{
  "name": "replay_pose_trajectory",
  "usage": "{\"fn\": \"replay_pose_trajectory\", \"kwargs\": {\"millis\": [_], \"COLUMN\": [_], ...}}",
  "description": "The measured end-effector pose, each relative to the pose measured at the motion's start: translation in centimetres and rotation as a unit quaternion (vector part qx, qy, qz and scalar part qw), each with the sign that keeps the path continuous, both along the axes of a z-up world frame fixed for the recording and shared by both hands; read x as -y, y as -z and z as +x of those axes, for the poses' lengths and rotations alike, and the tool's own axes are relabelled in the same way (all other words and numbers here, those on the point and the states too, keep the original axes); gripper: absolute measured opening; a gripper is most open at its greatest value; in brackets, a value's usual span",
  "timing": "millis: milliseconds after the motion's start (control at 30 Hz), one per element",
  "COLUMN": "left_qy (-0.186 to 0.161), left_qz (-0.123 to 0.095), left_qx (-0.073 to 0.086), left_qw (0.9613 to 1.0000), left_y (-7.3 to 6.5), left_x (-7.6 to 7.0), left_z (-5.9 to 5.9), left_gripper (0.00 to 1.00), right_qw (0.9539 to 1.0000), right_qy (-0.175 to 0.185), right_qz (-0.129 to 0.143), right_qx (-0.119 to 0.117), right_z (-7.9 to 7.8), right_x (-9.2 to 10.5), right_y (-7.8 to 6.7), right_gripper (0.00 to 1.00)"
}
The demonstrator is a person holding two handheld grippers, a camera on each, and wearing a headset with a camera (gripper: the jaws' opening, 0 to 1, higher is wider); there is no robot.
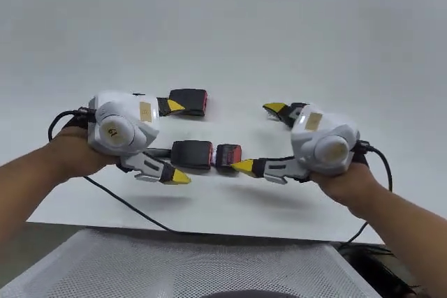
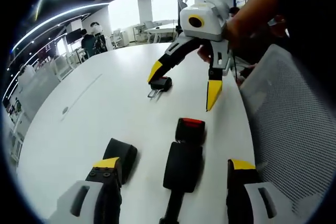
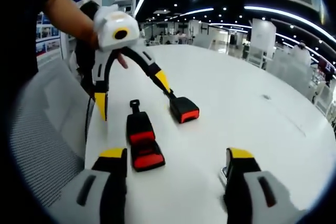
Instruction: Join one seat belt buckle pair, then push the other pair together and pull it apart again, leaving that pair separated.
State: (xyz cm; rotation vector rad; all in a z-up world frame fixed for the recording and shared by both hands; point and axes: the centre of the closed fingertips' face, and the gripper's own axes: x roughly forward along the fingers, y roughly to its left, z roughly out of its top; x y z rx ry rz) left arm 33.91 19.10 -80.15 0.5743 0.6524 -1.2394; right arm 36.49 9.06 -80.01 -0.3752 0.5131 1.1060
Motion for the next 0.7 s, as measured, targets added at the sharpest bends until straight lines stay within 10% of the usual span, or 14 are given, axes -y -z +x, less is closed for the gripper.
{"fn": "replay_pose_trajectory", "kwargs": {"millis": [267, 700], "left_qy": [-0.019, -0.036], "left_qz": [0.001, 0.015], "left_qx": [0.038, 0.05], "left_qw": [0.9991, 0.998], "left_y": [-2.5, -3.2], "left_x": [-2.1, -4.0], "left_z": [2.7, 7.2], "left_gripper": [0.87, 0.86], "right_qw": [0.9994, 0.9991], "right_qy": [-0.028, 0.001], "right_qz": [-0.019, -0.036], "right_qx": [0.008, -0.02], "right_z": [0.8, 3.7], "right_x": [2.5, 7.1], "right_y": [-1.6, -0.9], "right_gripper": [0.81, 0.79]}}
